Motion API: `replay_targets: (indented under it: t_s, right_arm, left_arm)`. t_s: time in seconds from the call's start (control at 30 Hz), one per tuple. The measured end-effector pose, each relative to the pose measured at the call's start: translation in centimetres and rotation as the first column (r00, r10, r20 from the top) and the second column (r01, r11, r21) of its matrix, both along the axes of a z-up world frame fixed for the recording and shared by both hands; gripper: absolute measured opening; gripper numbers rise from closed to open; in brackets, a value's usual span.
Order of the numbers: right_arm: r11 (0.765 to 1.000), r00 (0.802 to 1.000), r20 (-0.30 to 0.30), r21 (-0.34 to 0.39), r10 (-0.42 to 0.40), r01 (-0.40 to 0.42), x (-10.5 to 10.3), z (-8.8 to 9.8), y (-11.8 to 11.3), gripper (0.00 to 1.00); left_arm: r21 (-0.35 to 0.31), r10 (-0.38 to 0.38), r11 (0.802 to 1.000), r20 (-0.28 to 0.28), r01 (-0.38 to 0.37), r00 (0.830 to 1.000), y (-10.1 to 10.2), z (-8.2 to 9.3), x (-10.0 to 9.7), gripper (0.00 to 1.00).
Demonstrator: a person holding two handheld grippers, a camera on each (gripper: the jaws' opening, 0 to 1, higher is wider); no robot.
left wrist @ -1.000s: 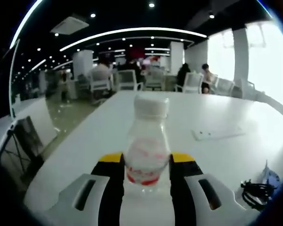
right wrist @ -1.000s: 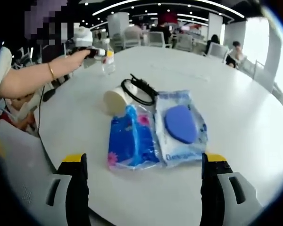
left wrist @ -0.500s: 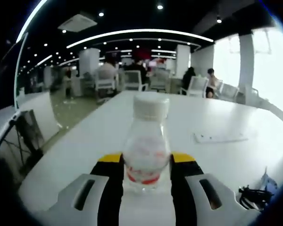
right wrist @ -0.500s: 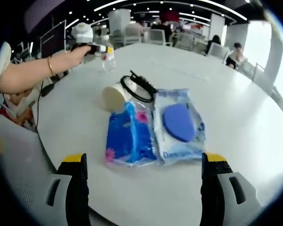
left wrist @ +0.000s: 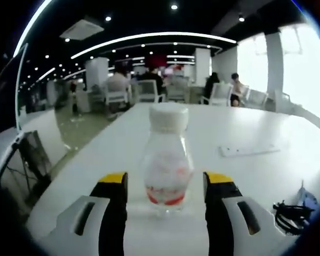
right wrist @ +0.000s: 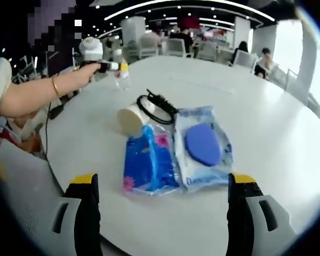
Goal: Arrange the tabletop items into an orderly group along one side of the table until the central work area is clear of visible clutter.
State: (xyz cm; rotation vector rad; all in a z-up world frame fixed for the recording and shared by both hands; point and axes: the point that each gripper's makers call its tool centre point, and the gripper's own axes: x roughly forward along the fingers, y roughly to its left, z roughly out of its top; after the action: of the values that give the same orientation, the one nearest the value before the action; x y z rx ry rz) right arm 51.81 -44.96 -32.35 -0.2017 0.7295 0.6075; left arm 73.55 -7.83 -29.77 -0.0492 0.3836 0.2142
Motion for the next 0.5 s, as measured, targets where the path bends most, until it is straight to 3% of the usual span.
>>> replay_targets:
  t_s: [0.07, 0.13, 0.23, 0.37, 0.5]
  right_arm:
    - [1.0, 1.0, 0.005, 0.0, -0.004, 0.004, 0.1, 0.1, 0.0, 1.0]
    - [1.0, 1.0, 0.009, -0.005, -0.003, 0.003, 0.1, 0.1, 0.0, 1.0]
    - [1.0, 1.0, 0.015, 0.003, 0.001, -0.001, 0.1, 0.3, 0.2, 1.0]
    - [0.999, 1.0, 0.021, 0.044, 0.001, -0.002, 0.2, 0.8, 0.6, 0.99]
    - [0.997, 0.998, 0.055, 0.077, 0.009, -0.013, 0.5, 1.8, 1.2, 0.99]
  left_arm:
    - [-0.034, -0.026, 0.999, 0.02, 0.027, 0.999, -0.3, 0.4, -0.2, 0.56]
    - [-0.014, -0.045, 0.999, 0.07, 0.046, 0.996, -0.3, 1.3, -0.5, 0.62]
    - [0.036, -0.096, 0.995, 0.058, 0.094, 0.994, -0.6, 1.3, -0.9, 0.72]
    - [0.055, -0.147, 0.988, 0.046, 0.145, 0.988, -1.5, 1.3, -2.1, 0.79]
    - [0.087, -0.225, 0.971, 0.044, 0.221, 0.973, -2.7, 1.4, -3.0, 0.91]
